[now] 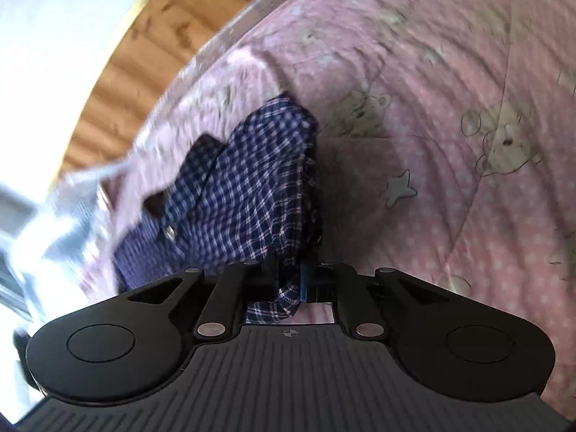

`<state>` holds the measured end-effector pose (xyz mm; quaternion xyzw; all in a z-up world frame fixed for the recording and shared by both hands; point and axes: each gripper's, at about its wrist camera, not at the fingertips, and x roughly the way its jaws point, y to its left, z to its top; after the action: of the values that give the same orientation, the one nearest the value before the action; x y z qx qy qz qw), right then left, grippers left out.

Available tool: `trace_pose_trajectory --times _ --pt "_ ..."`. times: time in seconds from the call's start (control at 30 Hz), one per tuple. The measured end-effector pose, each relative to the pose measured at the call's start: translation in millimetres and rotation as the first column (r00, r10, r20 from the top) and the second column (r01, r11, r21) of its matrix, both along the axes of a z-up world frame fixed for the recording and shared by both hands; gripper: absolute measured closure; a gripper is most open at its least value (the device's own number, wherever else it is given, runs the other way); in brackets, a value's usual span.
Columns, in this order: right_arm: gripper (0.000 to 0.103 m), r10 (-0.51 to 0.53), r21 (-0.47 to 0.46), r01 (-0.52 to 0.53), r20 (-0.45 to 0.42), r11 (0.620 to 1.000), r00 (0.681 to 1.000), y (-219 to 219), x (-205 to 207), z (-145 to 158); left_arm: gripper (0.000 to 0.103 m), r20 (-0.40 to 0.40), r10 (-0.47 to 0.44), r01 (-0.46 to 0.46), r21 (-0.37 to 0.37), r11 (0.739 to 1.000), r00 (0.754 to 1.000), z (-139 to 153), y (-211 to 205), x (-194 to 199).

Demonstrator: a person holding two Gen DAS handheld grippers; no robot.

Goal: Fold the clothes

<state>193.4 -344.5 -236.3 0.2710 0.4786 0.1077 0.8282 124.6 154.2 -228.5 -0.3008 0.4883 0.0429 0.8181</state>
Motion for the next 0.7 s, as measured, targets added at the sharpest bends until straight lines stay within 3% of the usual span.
trace_pose_trajectory --times 0.07,0.17,0.2,0.23,0.27,0.37,0.47,0.57,0.63,0.7 --pt "0.095 0.033 -0.061 -0.033 -0.006 0.998 0.999 5 7 -11 0.089 0.007 0.002 -0.002 0.005 1.0 1.0 -3 0 3" --pt "0.092 0.016 -0.074 -0.016 -0.006 0.997 1.0 0 8 -9 0.083 0.002 -0.003 0.003 0.02 1.0 1.0 -3 -2 1" --pt "0.084 0.01 -0.088 -0.01 -0.008 0.996 1.0 -2 7 -4 0.072 -0.005 0.0 0.0 0.025 1.0 1.0 -2 1 -4" --pt "0.077 -0.005 -0.108 0.005 -0.006 0.994 1.0 -6 3 0 0.069 -0.009 0.006 -0.006 0.026 1.0 1.0 -1 4 -10" --pt "0.077 -0.029 -0.134 0.029 0.0 0.991 1.0 -13 -2 5 0.065 -0.009 0.003 -0.003 0.026 1.0 1.0 0 6 -14" --pt "0.093 -0.072 -0.216 0.079 0.037 0.973 0.997 -29 -14 24 0.054 0.005 -0.012 0.012 0.054 0.998 1.0 8 11 -24" --pt "0.091 -0.027 -0.197 0.041 0.074 0.98 0.997 -34 -20 34 0.055 0.064 -0.018 0.012 0.088 0.996 0.998 23 12 -32" --pt "0.09 0.075 -0.245 -0.056 0.068 0.968 0.995 -20 -15 25 0.054 0.146 -0.037 0.02 0.113 0.993 0.989 41 10 -33" --pt "0.091 0.142 -0.277 -0.12 0.062 0.953 0.988 -10 -13 18 0.054 0.107 -0.069 0.05 0.171 0.984 0.992 38 3 -21" --pt "0.091 0.209 -0.308 -0.183 0.053 0.934 0.976 0 -10 12 0.054 -0.028 -0.097 0.101 0.24 0.966 0.995 21 -2 -6"
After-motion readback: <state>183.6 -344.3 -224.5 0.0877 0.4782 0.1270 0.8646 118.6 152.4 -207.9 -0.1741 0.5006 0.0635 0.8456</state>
